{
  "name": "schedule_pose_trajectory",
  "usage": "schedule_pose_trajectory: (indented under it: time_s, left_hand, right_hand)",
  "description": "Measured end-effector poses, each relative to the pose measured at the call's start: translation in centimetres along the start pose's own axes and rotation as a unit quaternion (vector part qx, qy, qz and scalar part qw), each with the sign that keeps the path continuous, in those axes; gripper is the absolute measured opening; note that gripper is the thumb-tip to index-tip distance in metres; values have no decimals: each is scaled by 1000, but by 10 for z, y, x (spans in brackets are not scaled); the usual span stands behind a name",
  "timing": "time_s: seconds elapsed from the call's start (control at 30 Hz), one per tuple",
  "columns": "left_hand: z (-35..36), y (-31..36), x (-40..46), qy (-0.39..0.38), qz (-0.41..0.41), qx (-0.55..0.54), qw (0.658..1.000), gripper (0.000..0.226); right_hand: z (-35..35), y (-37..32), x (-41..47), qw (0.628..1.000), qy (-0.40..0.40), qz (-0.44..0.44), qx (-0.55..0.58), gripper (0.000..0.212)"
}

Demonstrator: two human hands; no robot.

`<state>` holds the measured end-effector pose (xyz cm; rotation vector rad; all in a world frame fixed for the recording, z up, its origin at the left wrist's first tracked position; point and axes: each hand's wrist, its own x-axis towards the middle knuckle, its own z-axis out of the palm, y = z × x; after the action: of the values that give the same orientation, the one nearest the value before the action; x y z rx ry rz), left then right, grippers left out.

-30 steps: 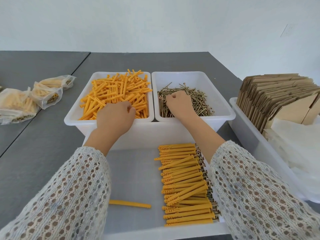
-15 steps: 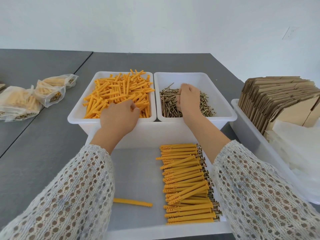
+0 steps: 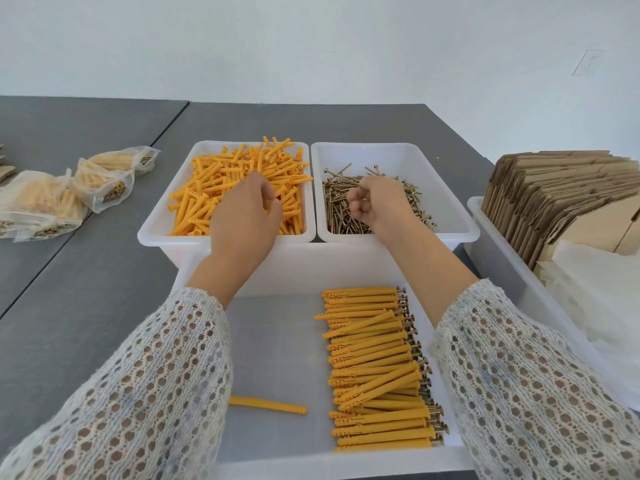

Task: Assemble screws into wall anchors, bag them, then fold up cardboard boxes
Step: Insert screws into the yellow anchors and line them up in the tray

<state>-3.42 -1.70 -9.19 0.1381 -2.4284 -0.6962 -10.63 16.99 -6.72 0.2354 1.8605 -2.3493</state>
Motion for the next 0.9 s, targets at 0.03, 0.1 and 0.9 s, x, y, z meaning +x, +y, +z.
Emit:
schedule_pose_trajectory:
  time_s: [0.03,0.1,0.9]
  left_hand:
    - [0,2,0,6,32,-15,999,8]
    - [1,5,0,-4,96,-45,994,12]
    - [11,12,-4,-111,82,-157,978,18]
  right_hand:
    - [-1,-1,0,998,-9,11,61,12]
    - [-1,-2,-3,981,-43,35,184,10]
    - [15,3,-13,984,-150,-27,-96,26]
